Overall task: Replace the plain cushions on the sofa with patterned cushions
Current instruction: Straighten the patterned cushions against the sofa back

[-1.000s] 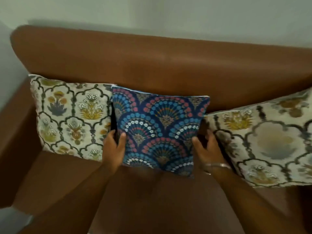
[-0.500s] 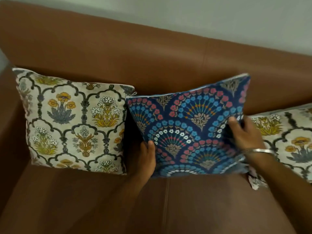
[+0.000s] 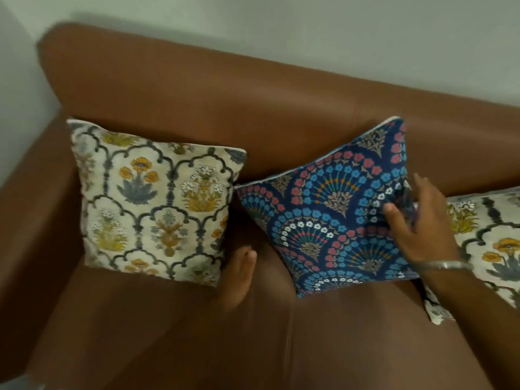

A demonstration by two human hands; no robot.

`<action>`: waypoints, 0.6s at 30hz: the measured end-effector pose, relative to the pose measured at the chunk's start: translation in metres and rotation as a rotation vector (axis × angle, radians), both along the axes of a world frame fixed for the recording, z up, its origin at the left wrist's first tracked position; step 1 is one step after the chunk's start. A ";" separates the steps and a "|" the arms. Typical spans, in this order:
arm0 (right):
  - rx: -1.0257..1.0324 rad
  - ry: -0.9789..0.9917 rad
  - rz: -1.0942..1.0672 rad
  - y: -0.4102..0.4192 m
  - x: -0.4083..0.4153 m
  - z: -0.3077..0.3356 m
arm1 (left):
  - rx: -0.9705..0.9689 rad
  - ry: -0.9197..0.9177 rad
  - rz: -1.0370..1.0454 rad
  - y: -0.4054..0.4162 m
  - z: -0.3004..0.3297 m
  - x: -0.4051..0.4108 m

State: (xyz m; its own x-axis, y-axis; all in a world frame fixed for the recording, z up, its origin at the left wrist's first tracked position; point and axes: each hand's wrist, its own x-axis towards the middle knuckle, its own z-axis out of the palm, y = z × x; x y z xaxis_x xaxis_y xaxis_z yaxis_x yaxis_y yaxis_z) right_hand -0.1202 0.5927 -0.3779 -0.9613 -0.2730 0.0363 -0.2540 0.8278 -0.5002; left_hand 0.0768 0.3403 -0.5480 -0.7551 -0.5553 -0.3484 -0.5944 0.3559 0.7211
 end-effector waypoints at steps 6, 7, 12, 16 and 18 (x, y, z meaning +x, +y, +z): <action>-0.245 -0.232 0.088 -0.099 0.083 -0.003 | -0.030 -0.162 0.057 -0.140 0.034 0.089; -0.286 -0.327 0.080 -0.125 0.092 -0.015 | -0.090 -0.159 0.079 -0.168 0.040 0.095; -0.513 -0.642 -0.216 -0.255 0.117 -0.080 | -0.191 0.001 0.320 -0.281 0.051 0.069; -0.583 -0.677 -0.408 -0.323 0.114 -0.124 | 0.069 -0.002 0.325 -0.335 0.028 0.041; -0.562 -0.632 -0.454 -0.338 0.112 -0.139 | 0.219 0.046 0.288 -0.343 0.015 0.035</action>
